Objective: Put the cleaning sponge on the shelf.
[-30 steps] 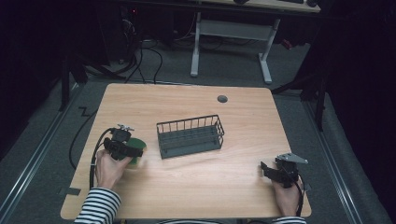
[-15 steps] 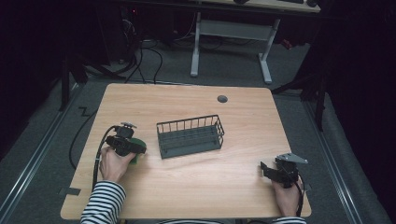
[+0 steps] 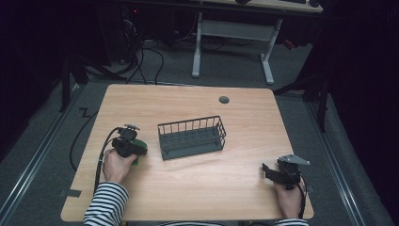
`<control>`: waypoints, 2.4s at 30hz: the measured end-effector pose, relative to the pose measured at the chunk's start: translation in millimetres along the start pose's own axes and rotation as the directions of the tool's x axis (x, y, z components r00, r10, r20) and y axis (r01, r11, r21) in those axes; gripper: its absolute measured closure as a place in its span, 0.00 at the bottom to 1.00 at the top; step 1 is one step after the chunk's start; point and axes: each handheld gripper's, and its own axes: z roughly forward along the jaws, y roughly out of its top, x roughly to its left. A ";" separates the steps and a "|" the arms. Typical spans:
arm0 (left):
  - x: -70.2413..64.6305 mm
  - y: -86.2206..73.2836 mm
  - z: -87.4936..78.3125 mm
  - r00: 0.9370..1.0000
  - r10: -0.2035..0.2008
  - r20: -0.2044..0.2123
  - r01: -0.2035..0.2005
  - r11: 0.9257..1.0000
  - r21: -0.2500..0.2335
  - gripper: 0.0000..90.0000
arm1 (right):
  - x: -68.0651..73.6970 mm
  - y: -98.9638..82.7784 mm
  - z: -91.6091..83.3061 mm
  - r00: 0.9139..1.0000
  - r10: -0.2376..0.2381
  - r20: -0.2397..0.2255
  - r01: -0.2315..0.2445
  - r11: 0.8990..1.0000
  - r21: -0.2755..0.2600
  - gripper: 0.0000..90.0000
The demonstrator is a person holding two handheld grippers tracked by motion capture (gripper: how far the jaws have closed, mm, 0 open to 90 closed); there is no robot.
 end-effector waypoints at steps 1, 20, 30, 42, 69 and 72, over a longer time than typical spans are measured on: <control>-0.3 0.0 -0.5 1.000 0.004 0.002 -0.004 1.000 0.002 0.25 | 0.0 0.0 0.0 1.000 0.000 0.000 0.000 1.000 0.000 0.35; 1.0 -5.6 -31.1 0.999 0.029 0.044 -0.026 0.997 -0.068 0.28 | 0.1 0.1 -0.1 1.000 -0.001 0.000 0.001 1.000 0.002 0.35; -0.9 -2.3 -52.7 0.997 0.046 0.067 -0.038 0.993 -0.108 0.28 | 0.3 0.1 -0.1 1.000 -0.001 -0.001 0.001 1.000 0.003 0.34; 1.9 -0.2 -73.3 0.992 0.049 0.116 -0.035 0.992 -0.120 0.28 | 0.6 0.1 0.0 1.000 -0.001 -0.001 0.001 1.000 0.003 0.34; -11.5 16.5 -121.2 0.976 0.118 0.182 -0.076 0.972 -0.221 0.28 | 0.9 0.1 0.0 1.000 -0.007 -0.005 0.007 1.000 0.002 0.34; -15.4 21.4 -125.9 0.974 0.127 0.188 -0.083 0.970 -0.229 0.28 | 1.0 0.1 0.0 1.000 -0.006 -0.004 0.006 1.000 0.003 0.34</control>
